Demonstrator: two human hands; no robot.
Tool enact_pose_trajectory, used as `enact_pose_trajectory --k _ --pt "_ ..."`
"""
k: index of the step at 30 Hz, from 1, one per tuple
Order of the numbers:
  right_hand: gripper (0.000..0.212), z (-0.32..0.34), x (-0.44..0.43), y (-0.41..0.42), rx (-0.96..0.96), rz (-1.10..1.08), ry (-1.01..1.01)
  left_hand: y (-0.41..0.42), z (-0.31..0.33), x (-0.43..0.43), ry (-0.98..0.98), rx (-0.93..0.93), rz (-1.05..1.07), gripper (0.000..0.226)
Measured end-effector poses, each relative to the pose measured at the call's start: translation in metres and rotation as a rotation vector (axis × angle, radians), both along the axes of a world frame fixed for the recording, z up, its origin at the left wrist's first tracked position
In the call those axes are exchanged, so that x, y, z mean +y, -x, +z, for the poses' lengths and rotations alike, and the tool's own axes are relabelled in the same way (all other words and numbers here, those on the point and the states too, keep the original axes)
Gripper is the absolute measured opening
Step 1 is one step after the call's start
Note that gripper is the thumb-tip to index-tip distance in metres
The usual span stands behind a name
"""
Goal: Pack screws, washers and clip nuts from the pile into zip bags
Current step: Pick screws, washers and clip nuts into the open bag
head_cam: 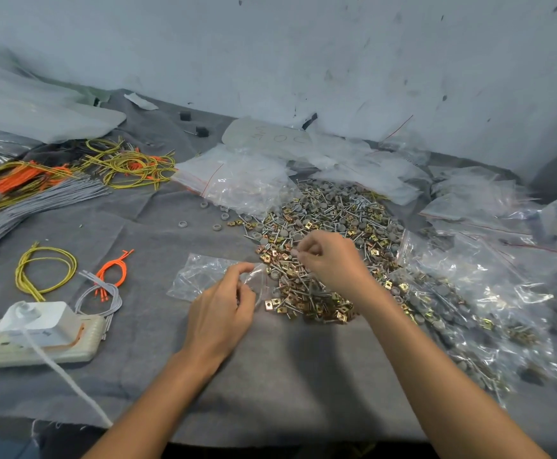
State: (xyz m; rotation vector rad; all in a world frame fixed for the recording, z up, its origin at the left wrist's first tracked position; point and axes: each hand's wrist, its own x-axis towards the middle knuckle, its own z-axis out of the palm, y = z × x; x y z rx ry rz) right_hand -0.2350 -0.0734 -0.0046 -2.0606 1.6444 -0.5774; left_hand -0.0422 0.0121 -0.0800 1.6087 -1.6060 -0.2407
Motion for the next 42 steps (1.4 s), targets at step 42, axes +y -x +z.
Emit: enact_pose_trajectory --k 42 --pt "0.016 -0.036 0.047 -0.055 0.081 0.231 0.090 0.000 0.004 0.005 -0.046 0.059 0.001 0.036"
